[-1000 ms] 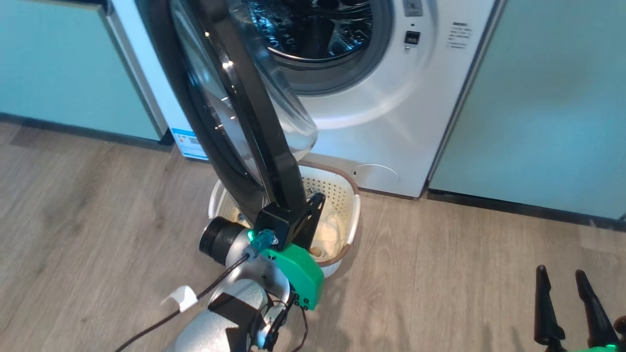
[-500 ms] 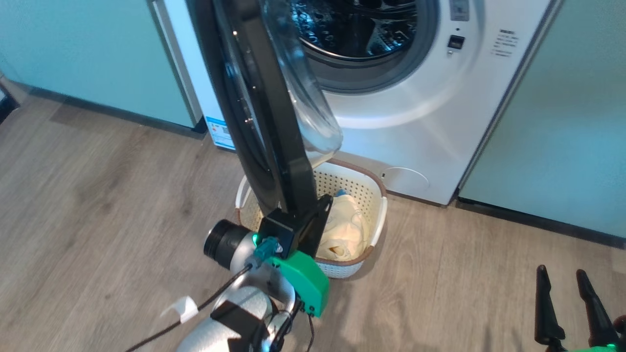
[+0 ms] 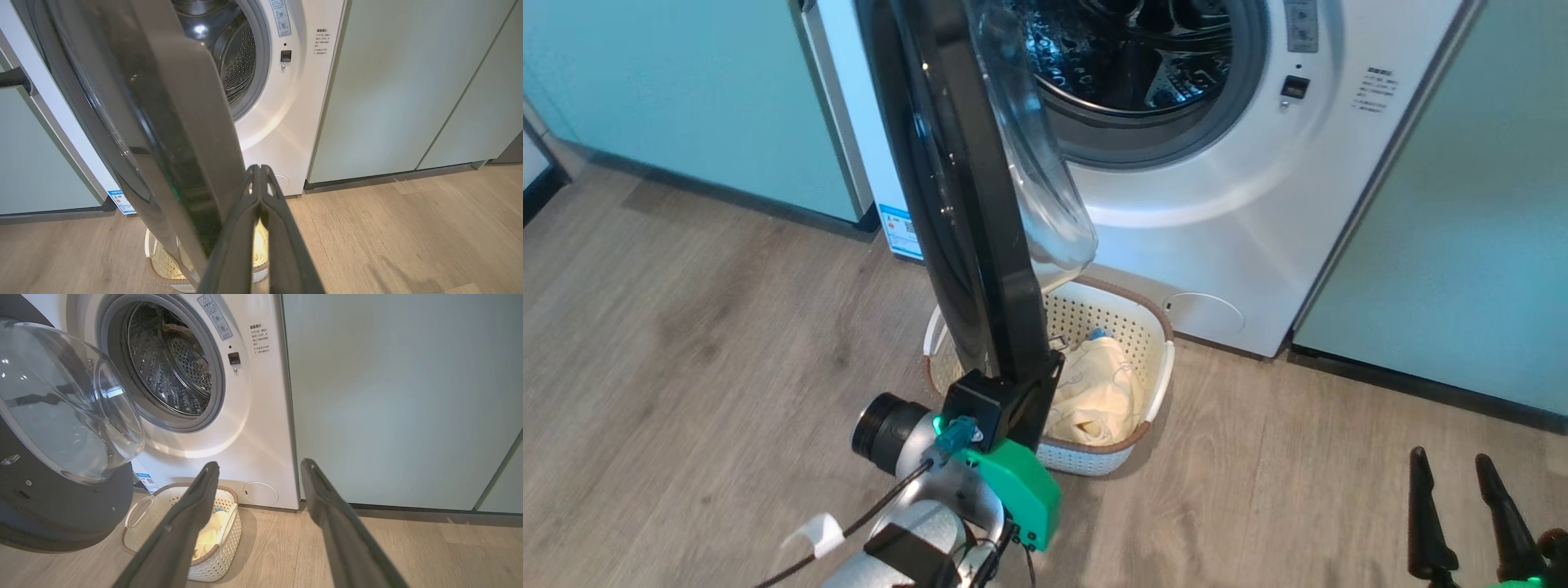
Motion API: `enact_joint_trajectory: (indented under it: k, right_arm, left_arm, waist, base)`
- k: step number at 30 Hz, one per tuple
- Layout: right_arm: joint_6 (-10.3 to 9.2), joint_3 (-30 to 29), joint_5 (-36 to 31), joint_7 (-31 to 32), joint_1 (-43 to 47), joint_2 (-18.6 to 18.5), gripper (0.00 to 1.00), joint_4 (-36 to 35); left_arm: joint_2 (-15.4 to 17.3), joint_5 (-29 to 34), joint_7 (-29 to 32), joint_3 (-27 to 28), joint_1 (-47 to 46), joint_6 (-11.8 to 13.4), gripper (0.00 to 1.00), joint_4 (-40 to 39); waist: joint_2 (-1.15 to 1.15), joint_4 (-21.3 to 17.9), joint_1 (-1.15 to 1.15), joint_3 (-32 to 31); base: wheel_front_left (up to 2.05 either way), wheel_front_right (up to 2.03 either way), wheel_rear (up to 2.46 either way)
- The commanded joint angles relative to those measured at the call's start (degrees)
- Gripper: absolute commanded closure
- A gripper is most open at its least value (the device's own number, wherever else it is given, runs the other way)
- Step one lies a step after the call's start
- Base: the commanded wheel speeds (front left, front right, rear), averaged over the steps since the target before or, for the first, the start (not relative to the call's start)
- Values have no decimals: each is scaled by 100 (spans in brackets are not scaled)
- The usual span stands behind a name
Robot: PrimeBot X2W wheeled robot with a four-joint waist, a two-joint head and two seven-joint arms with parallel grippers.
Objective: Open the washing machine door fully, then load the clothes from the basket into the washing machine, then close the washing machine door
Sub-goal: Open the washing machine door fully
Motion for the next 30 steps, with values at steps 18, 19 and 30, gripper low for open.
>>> enact_joint_trajectory:
  k: [18,19,30]
  right_arm:
    - [-16,46,77,-54,-238,-77,0,-177]
    - [-16,40,77,-54,-242,-77,0,-175]
    - [-16,23,56,-54,-274,-77,0,-159]
  left_arm:
    - [208,-146,-74,373,-267,157,100,9]
    - [214,-149,-77,380,-269,168,100,11]
    - [215,-149,-117,301,-189,234,100,-163]
  waist:
    - [0,-74,0,6]
    - [0,-31,0,10]
    - [0,516,0,45]
  base:
    - [0,0,0]
    - [0,0,0]
    - [0,0,0]
